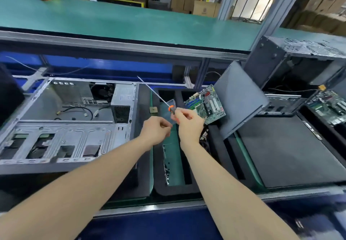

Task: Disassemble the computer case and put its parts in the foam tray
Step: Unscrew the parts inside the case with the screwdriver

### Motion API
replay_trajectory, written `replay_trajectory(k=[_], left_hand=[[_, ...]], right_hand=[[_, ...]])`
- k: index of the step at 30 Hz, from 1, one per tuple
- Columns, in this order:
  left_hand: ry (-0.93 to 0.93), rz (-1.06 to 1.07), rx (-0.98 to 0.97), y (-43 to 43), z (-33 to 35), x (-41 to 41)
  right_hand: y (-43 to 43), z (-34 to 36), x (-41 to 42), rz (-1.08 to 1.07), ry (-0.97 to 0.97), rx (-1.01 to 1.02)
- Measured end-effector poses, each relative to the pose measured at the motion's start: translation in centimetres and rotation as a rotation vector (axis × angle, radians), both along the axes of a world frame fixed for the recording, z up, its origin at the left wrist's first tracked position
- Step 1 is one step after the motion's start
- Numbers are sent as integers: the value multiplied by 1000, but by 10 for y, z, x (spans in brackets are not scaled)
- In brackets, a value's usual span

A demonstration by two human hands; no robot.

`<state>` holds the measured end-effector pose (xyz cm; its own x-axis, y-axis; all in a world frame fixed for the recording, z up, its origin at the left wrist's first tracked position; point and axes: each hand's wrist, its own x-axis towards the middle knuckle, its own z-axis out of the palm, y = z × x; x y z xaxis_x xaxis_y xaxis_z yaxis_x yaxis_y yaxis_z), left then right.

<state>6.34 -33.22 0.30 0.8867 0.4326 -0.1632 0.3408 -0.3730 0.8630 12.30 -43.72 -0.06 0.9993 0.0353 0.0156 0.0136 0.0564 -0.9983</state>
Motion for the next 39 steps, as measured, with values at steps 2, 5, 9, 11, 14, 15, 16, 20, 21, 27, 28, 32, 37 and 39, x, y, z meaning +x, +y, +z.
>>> replay_trajectory(k=[2,5,9,11,14,15,16,20,21,27,28,32,37,39], left_hand=[[22,31,29,-9,-8,-1],[46,48,74,-20,-22,-1],[69,44,156,-32,-37,5],[82,45,165,-39,-47,5],[99,46,186,-45,-64,3],[107,34,191,-46,-70,2],[117,19,197,-46,-75,1],[141,-12,211,-47,-95,-3],[154,-30,220,-48,-99,-3],[247,-192,376,-55,-112,-8],[244,-232,431,-55,-112,-8],[269,-397,581,-50,-111,-7],[350,-496,562,-45,-107,-3],[331,-459,486,-44,-107,-3]], right_hand=[[-8,-24,-1,43,140,117],[-17,-52,0,112,354,328],[-28,-79,6,218,504,523],[-32,-91,9,247,545,543],[-36,-102,16,348,548,401],[-39,-105,18,392,535,308],[-41,-108,19,436,515,215],[-53,-114,18,575,402,-88],[-55,-115,18,613,382,-169],[-64,-118,16,722,318,-423],[-65,-118,16,712,308,-431],[-74,-117,13,679,276,-411],[-79,-117,10,672,240,-380],[-79,-117,8,653,239,-346]])
